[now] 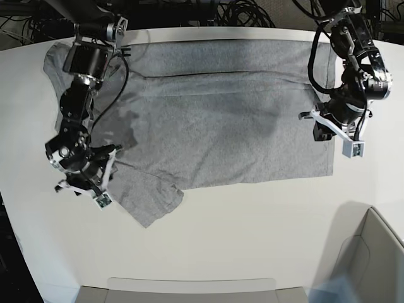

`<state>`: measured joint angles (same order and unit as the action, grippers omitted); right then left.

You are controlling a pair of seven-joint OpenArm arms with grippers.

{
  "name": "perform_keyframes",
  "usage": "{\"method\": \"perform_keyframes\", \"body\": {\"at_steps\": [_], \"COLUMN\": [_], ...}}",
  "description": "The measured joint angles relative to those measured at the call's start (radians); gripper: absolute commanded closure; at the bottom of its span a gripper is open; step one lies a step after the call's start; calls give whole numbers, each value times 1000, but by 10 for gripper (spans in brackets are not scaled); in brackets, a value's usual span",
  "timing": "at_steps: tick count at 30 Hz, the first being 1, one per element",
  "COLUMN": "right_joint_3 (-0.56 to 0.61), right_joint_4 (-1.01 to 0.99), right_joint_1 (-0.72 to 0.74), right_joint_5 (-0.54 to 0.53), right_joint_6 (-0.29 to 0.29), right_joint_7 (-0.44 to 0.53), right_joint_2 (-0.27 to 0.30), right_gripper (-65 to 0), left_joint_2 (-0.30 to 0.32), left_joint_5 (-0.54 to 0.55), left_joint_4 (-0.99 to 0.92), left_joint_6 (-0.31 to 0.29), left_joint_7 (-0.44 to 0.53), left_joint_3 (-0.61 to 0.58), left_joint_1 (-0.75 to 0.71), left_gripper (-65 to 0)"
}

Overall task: Fold the T-shirt properly
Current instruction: 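Release the edge and move the right gripper to the sleeve near the hem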

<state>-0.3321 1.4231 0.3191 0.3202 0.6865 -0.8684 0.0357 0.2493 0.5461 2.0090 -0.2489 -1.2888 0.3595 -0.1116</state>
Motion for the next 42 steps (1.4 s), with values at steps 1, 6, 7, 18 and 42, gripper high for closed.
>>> {"method": "perform_keyframes", "body": {"at_steps": [1, 6, 7, 18, 42], "right_joint_3": [2, 2, 4, -23, -17], "right_joint_4": [-74, -410, -460, -414, -938], "right_joint_1": [26, 104, 115, -2, 471], "right_joint_5": [-7, 19, 0, -76, -84], "right_joint_6": [0, -10, -33, -151, -136], "right_joint_7": [52, 219, 241, 306, 355], "right_joint_2": [-1, 16, 26, 40, 159], "right_gripper": [-264, -264, -264, -264, -343], "left_joint_2": [2, -3, -3, -6, -9], "left_joint_5": [0, -11, -10, -7, 0], "left_joint_4": [0, 0, 0, 0, -2], "left_joint_6": [0, 1, 0, 1, 0], "left_joint_7": [-10, -13, -13, -12, -13], "left_joint_3": [0, 2, 2, 6, 2], "left_joint_1": [-2, -5, -5, -6, -7], "left_gripper": [-64, -64, -64, -64, -67]}}
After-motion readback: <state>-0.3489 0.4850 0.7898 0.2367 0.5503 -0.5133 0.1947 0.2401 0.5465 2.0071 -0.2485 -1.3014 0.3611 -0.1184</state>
